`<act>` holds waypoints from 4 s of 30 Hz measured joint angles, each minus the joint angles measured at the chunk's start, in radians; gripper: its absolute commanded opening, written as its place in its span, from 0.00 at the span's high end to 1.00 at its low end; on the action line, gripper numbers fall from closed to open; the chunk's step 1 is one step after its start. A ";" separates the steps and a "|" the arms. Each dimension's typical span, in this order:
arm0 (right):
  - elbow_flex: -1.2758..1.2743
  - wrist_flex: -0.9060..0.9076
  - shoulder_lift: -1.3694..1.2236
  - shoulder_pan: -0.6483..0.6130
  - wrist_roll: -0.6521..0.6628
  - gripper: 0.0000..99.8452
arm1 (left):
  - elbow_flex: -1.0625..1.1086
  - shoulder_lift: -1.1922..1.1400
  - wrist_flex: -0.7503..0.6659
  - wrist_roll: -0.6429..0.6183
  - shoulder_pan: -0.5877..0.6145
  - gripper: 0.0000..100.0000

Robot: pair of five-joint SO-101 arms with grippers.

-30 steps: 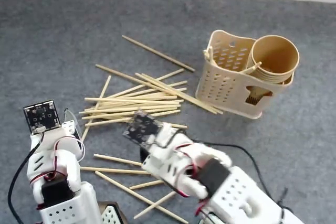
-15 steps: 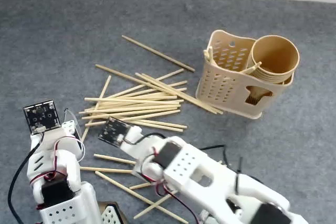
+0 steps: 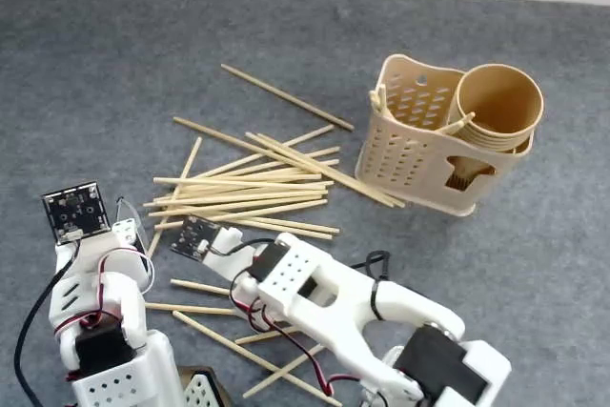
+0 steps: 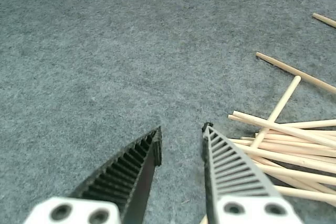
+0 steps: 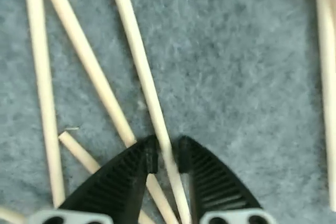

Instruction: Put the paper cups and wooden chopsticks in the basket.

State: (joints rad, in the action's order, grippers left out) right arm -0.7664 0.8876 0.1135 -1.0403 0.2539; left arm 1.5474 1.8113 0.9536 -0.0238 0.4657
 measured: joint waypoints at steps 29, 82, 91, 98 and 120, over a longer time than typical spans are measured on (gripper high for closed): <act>-0.224 0.124 1.076 0.443 0.000 0.99 | -0.098 0.002 0.038 0.057 -0.121 0.86; -0.423 0.091 1.712 1.033 -0.236 0.99 | -0.678 -1.554 0.276 0.462 -1.175 0.79; -0.423 0.091 1.712 1.033 -0.236 0.99 | -0.724 -1.709 0.196 0.462 -1.181 0.96; -0.423 0.091 1.712 1.033 -0.236 0.99 | -0.752 -1.760 0.203 0.456 -1.188 0.99; -0.423 0.074 1.712 1.033 -0.236 0.99 | -0.927 -1.309 0.580 0.540 -0.879 0.99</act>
State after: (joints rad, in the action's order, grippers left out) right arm -1.1899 0.9613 1.8259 -0.0077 0.0176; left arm 0.6206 0.5025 1.5336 0.5163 -0.4135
